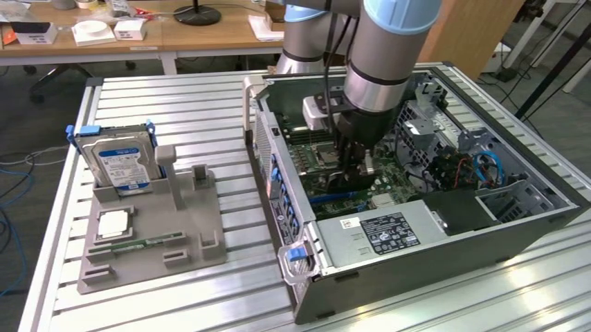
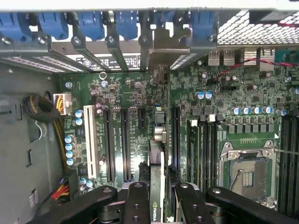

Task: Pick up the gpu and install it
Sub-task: 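Insert the gpu into the slot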

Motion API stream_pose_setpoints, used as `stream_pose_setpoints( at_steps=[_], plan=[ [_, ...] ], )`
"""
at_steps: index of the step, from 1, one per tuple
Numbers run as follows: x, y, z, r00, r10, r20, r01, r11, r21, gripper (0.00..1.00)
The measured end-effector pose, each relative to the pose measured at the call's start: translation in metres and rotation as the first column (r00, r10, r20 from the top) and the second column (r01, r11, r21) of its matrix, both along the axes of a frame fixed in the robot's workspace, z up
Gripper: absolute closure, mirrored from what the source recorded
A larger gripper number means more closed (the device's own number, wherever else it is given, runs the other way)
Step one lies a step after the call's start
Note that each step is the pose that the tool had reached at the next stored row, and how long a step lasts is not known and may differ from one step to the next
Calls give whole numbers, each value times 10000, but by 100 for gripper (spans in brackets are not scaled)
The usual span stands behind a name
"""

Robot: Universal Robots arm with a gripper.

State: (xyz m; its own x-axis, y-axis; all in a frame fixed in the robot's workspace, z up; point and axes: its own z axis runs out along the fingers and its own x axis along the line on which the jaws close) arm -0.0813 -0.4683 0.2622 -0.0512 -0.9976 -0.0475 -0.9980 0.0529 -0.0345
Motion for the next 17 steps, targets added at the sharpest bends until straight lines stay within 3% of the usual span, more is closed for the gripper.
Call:
stream_pose_setpoints(
  at_steps=[17],
  plan=[
    [-48,-19,-9,10000,-2,-20,2,10000,0,74]
  ],
)
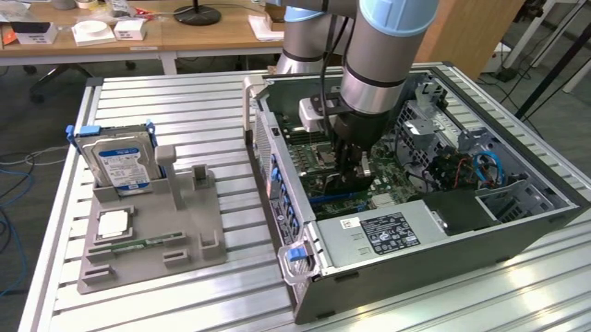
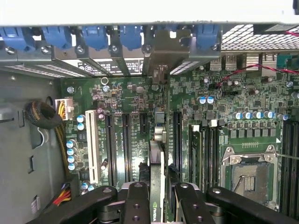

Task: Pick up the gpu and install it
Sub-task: 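Insert the gpu into the slot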

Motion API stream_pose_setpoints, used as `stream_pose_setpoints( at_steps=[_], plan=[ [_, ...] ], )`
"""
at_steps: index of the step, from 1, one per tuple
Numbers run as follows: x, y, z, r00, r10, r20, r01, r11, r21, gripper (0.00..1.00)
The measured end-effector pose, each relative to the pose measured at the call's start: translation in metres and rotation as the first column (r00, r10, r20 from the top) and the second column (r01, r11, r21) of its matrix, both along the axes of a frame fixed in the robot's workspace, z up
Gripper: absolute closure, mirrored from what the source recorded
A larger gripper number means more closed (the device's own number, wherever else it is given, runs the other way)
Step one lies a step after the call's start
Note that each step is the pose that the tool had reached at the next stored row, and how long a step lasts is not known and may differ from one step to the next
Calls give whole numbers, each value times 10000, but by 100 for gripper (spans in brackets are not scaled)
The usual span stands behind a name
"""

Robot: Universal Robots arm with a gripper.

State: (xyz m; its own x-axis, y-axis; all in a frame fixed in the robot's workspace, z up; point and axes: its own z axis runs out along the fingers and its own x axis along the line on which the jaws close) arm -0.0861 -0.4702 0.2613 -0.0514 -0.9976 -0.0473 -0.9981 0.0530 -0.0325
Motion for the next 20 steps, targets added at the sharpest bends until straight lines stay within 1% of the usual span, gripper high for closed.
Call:
stream_pose_setpoints(
  at_steps=[3,11,20],
  plan=[
    [0,-1,-2,10000,1,-2,-1,10000,-3,74],
    [0,-1,-54,10000,1,-1,-1,10000,-1,74],
    [0,-1,-85,10000,1,-8,-1,10000,-1,74]
  ],
)
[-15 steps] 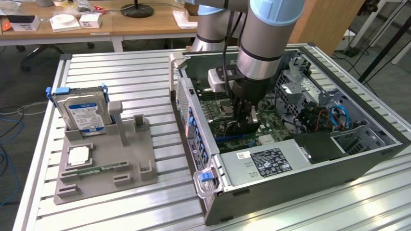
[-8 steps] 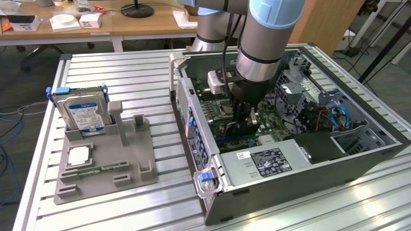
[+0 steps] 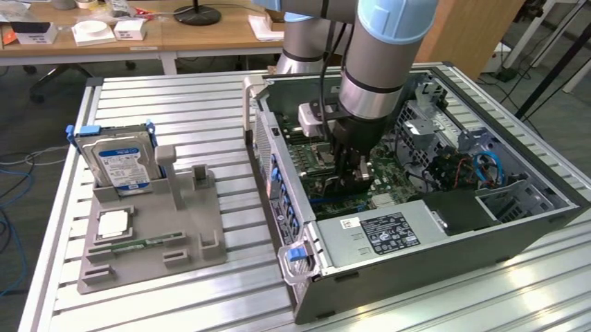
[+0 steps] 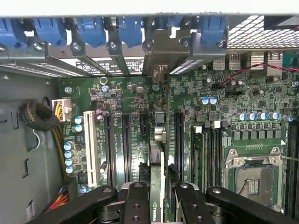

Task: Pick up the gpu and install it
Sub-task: 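Insert the gpu into the slot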

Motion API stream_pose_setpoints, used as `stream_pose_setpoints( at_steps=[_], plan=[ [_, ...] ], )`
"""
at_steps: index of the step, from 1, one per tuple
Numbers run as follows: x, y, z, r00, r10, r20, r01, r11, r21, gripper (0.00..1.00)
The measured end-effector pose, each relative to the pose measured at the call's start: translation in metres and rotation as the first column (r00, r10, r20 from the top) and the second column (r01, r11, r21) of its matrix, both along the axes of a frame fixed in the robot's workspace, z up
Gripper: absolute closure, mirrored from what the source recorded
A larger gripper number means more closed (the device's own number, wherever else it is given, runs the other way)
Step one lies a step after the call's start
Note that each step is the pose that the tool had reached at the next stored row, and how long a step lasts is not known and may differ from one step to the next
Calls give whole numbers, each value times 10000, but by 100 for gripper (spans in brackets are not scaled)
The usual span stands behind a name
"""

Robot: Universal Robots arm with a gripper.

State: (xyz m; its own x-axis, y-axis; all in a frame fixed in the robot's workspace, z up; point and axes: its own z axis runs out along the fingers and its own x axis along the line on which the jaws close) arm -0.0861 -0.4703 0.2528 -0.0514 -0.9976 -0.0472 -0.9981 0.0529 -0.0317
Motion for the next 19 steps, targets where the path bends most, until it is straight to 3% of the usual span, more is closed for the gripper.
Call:
stream_pose_setpoints(
  at_steps=[8,14,19],
  plan=[
    [0,0,0,10000,0,0,0,10000,2,74],
    [1,2,53,10000,1,1,-1,10000,18,74],
    [1,22,53,10000,1,-1,-1,10000,16,74]
  ],
)
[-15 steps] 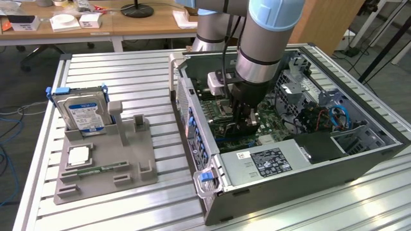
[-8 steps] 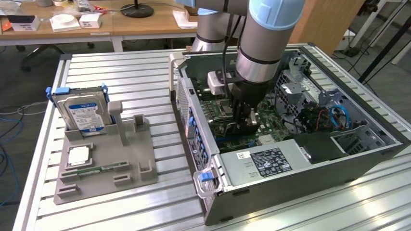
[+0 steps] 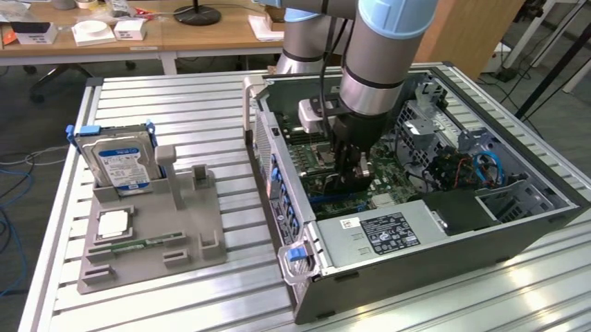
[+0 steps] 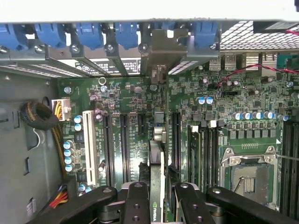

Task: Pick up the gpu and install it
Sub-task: 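Insert the gpu into the slot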

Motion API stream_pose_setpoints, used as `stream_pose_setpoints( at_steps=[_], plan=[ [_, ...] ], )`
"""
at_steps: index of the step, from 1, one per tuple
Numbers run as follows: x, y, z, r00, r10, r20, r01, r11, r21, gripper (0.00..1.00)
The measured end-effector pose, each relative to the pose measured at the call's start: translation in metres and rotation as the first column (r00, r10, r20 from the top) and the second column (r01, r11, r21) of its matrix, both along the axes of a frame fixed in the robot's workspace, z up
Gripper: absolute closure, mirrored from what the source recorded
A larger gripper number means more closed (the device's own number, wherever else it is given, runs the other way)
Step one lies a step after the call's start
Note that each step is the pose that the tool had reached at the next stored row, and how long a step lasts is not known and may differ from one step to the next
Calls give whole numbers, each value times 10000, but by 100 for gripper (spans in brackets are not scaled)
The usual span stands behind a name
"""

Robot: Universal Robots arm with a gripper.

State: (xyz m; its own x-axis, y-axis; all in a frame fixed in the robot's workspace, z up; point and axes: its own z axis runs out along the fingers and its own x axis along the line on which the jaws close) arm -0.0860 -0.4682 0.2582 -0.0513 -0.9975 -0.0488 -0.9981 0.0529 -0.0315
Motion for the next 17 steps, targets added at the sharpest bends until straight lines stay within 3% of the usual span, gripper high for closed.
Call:
stream_pose_setpoints(
  at_steps=[17],
  plan=[
    [-1,11,-52,9999,132,-3,-132,9999,-5,74]
  ],
)
